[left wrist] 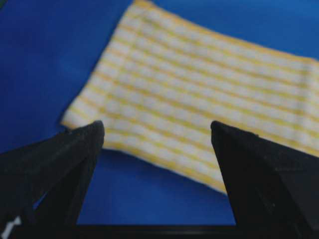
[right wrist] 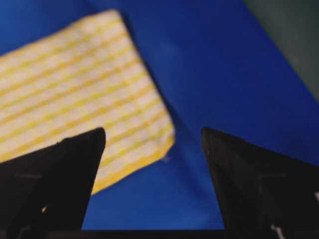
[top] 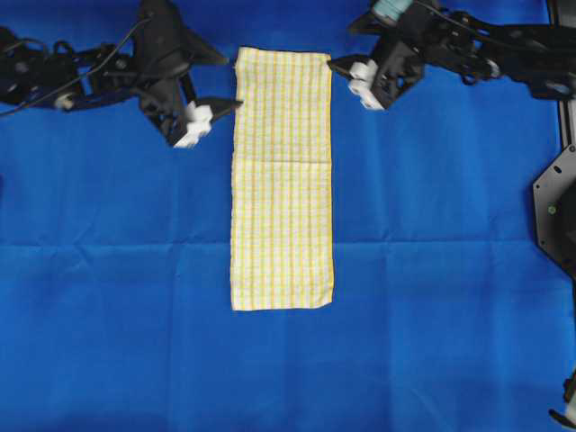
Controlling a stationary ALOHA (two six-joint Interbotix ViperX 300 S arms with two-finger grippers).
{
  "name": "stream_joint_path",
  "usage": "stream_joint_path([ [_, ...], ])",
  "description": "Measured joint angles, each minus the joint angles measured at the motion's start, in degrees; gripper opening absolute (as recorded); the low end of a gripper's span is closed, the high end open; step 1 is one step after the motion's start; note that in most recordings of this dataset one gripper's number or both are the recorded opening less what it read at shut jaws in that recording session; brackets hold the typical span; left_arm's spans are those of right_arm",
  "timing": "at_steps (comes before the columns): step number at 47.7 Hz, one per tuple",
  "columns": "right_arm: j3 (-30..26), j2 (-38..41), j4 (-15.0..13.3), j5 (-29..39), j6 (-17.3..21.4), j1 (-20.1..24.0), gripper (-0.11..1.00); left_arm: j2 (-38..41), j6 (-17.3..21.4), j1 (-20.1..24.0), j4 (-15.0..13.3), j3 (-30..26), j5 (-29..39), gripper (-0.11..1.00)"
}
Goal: Fold the yellow towel.
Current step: 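Grasp the two top corners of the strip with both grippers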
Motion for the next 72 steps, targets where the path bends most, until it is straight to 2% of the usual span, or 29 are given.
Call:
stream_joint_path([
  [9, -3.3, 6.9, 0.1, 0.0, 0.0, -0.7, 0.78, 6.9, 0.1, 4.5, -0.1, -3.1, -2.2, 0.83],
  [17, -4.7, 11.0, 0.0, 0.0, 0.1, -1.4, 0.78, 11.3, 0.1, 5.7, 0.0, -4.5, -4.6, 0.83],
  [30, -5.2, 13.0, 0.5, -0.1, 0.5, -1.8, 0.75, 15.3, 0.1, 7.3, 0.0, -6.6, -5.5, 0.8],
  [35, -5.6, 13.6, 1.1, -0.3, 0.6, -1.8, 0.62, 15.8, 0.1, 8.1, 0.0, -7.3, -5.2, 0.69],
  [43, -6.5, 15.5, 2.1, -1.0, 0.9, -1.7, 0.25, 16.5, 0.3, 8.3, -0.1, -7.5, -4.8, 0.35],
  [48, -6.9, 16.1, 2.4, -1.4, 0.8, -1.6, 0.12, 16.8, 1.0, 7.9, 0.0, -7.7, -4.9, 0.14],
  [51, -6.9, 16.2, 2.6, -1.5, 0.8, -1.5, 0.07, 16.8, 1.6, 7.8, 0.0, -7.7, -4.8, 0.05],
  [72, -6.7, 15.0, 3.3, -1.4, 0.8, -1.6, 0.07, 15.5, 2.4, 7.7, 0.0, -7.7, -3.6, 0.04],
])
